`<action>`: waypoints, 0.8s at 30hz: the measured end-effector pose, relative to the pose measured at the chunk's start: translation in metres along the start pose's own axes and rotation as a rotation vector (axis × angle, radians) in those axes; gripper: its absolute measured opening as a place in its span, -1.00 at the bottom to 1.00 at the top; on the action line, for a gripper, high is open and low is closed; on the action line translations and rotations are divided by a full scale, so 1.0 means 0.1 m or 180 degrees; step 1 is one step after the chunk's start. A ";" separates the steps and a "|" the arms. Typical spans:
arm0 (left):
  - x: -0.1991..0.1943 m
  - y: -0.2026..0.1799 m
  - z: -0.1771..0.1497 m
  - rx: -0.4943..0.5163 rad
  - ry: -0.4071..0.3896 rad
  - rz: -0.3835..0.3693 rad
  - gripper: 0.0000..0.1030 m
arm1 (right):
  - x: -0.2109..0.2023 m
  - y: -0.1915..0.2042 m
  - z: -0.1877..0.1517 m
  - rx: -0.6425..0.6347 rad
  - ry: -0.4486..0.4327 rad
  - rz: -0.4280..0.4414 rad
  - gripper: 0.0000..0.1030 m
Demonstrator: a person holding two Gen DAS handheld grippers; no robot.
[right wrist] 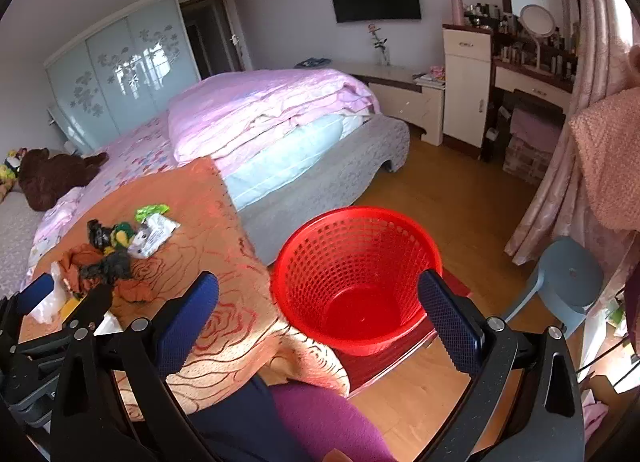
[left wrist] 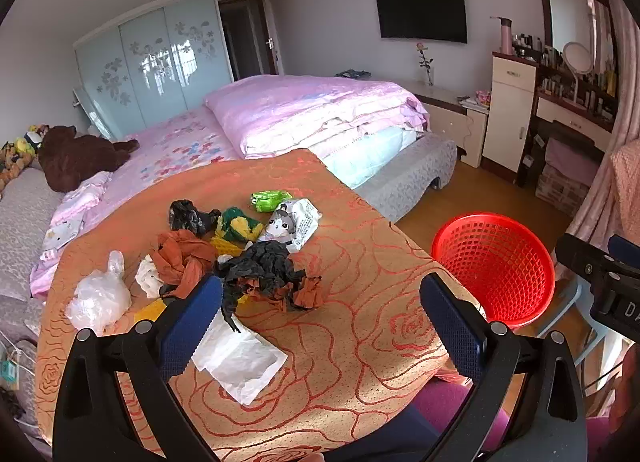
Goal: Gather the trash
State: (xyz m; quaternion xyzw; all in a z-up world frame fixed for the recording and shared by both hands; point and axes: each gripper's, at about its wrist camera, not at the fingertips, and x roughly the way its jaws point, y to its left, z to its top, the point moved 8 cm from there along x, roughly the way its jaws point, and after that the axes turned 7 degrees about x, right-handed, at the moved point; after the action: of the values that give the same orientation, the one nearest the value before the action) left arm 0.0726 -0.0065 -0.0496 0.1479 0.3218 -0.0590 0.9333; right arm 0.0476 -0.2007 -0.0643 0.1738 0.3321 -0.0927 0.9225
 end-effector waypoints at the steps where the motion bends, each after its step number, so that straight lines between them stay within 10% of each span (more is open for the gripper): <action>1: 0.00 0.01 0.00 -0.0007 0.0002 -0.0007 0.85 | 0.01 -0.01 -0.01 -0.0009 -0.0013 -0.0010 0.89; 24: 0.01 0.03 -0.04 -0.0051 0.0045 -0.0041 0.85 | 0.05 0.06 -0.11 -0.0090 0.0059 0.0058 0.89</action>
State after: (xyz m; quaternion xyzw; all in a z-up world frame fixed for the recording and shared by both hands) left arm 0.0723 -0.0022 -0.0525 0.1388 0.3298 -0.0615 0.9318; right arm 0.0468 -0.1909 -0.0744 0.1646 0.3403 -0.0780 0.9225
